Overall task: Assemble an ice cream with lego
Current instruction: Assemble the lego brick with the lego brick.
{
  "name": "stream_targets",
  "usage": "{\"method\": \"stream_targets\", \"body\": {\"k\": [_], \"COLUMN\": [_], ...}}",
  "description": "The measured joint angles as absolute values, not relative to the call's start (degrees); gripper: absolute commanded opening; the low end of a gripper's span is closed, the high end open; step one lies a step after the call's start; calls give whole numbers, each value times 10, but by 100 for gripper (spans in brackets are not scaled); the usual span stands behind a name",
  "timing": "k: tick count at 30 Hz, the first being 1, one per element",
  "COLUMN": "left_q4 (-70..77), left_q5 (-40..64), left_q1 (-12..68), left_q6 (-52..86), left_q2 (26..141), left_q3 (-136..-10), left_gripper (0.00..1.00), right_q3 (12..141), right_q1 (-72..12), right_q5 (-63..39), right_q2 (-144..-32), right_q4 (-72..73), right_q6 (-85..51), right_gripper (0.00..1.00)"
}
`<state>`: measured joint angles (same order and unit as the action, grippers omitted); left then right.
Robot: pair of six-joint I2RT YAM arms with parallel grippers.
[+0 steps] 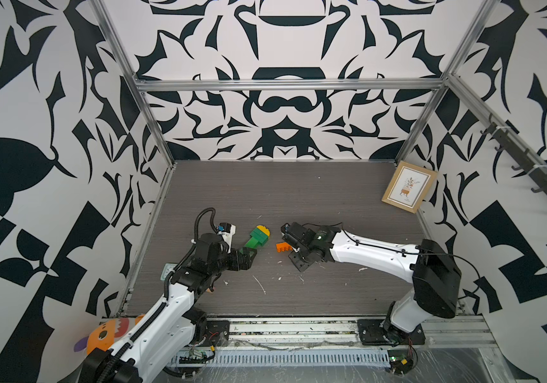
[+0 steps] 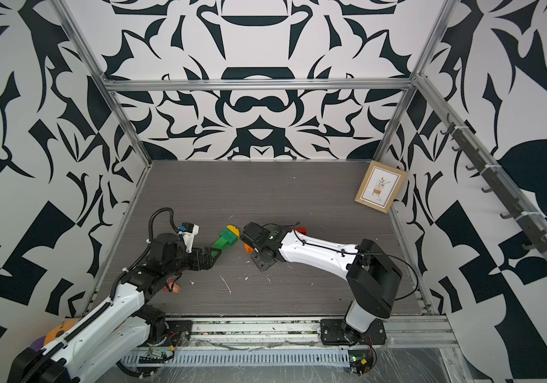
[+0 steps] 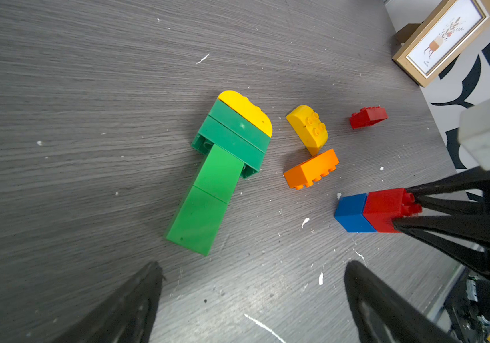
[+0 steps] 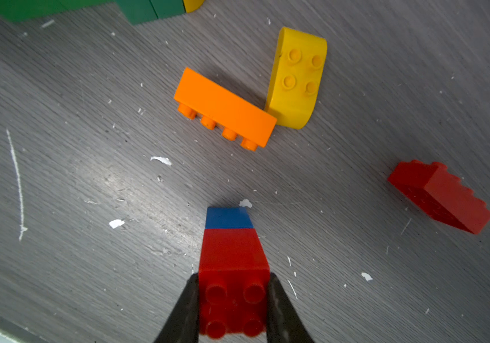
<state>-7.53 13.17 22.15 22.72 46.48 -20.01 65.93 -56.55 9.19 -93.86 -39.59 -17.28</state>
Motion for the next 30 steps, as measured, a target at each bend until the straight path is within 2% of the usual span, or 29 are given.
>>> {"method": "stream_targets", "body": {"k": [8, 30], "left_q4": [-76, -79], "left_q5": [129, 117], "left_q1": [222, 222], "left_q6": [227, 231], "left_q2": [463, 440], "left_q3": [-200, -200], "left_gripper": [99, 99], "right_q3": [724, 691], "right_q1": [-566, -579], "right_q5": [85, 126], "right_q2": [-1003, -973], "right_q4": [-447, -416], "right_q6": [-165, -252], "right_gripper": [0, 0]}}
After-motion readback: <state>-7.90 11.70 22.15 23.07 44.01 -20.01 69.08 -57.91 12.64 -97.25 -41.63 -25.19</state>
